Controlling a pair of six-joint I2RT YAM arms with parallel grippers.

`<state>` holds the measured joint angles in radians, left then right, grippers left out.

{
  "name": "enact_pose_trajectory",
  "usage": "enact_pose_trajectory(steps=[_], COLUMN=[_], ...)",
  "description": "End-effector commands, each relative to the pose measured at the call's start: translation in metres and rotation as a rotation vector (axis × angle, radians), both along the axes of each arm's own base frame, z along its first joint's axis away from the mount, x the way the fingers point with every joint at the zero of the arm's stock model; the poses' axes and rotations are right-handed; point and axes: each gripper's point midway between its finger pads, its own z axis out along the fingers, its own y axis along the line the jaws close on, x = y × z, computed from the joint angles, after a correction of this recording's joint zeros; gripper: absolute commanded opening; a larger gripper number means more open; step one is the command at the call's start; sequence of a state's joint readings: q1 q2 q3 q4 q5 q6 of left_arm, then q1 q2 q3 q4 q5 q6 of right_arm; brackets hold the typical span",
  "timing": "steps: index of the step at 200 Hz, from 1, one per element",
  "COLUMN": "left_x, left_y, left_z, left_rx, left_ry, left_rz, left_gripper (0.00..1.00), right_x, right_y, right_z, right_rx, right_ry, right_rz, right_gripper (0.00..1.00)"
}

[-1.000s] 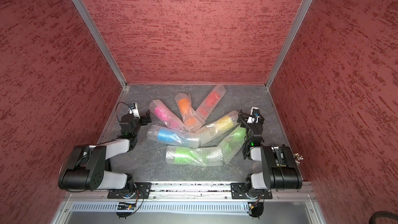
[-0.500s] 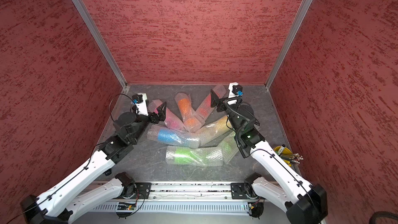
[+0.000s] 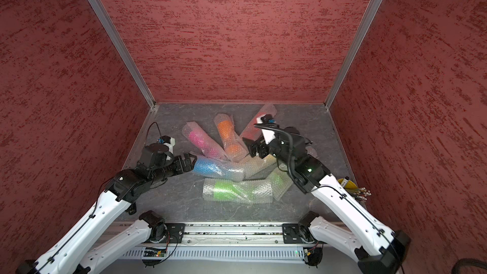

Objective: Unpack wine glasses from bubble wrap
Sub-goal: Move the bubble wrap to the center of the board.

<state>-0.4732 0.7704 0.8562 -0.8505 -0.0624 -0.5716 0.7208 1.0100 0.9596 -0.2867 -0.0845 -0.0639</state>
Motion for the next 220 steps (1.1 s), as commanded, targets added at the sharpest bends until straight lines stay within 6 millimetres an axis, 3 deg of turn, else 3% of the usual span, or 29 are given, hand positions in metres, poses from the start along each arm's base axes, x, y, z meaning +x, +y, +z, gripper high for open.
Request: enact_pose_trajectory(steps=[1, 22, 40, 76, 132, 171, 220], left_x=[-0.001, 0.003, 0.008, 0.016, 0.014, 0.013, 0.014], left_y=[0.021, 0.025, 0.016, 0.014, 0.012, 0.013, 0.014], left_z=[0.017, 0.038, 0.042, 0.028, 0.038, 0.038, 0.036], left_rx=[0.040, 0.002, -0.059, -0.032, -0.071, -0.070, -0.066], left_ry=[-0.031, -0.086, -0.119, -0.125, -0.177, -0.177, -0.168], left_rz=[0.074, 0.091, 0.054, 0.031, 0.004, 0.005, 0.014], left_gripper=[1.00, 1.00, 1.00, 1.00, 1.00, 1.00, 1.00], right_x=[-0.046, -0.078, -0.087, -0.099, -0.115, -0.101, -0.066], right_y=[0.026, 0.046, 0.057, 0.073, 0.091, 0.094, 0.095], right_z=[-0.074, -0.116, -0.140, -0.175, -0.207, -0.227, -0.254], right_rx=[-0.325, -0.445, -0.489, -0.547, -0.539, -0.532, -0.594], right_ry=[-0.066, -0.165, -0.138, -0.084, 0.026, 0.047, 0.136], right_rz=[0.262, 0.440, 0.502, 0.564, 0.618, 0.530, 0.296], right_gripper=[0.98, 0.97, 0.97, 0.99, 0.99, 0.98, 0.92])
